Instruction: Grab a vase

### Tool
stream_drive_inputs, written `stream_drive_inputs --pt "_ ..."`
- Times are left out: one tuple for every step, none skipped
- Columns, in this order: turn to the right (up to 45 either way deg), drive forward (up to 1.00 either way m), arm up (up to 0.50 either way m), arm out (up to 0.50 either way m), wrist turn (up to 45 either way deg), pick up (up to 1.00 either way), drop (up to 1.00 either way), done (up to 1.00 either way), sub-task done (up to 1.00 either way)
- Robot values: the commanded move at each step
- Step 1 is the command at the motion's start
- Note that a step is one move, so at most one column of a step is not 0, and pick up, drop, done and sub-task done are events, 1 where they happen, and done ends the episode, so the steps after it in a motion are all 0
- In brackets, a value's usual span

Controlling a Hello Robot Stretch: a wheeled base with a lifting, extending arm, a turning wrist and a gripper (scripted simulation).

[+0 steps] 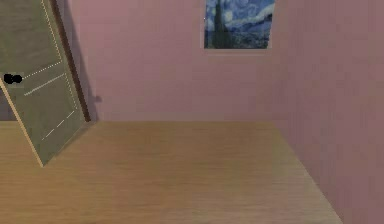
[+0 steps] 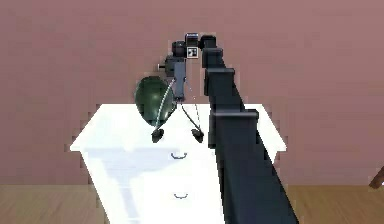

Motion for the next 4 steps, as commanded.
stream_drive_inputs --pt "0.0 0.0 0.0 0.0 45.0 0.0 0.0 0.0 0.0" --pt "0.0 0.0 0.0 0.0 45.0 0.0 0.0 0.0 0.0" --pt "0.0 0.0 0.0 0.0 45.0 0.0 0.0 0.0 0.0" --pt "0.0 0.0 0.0 0.0 9.0 0.0 0.0 0.0 0.0"
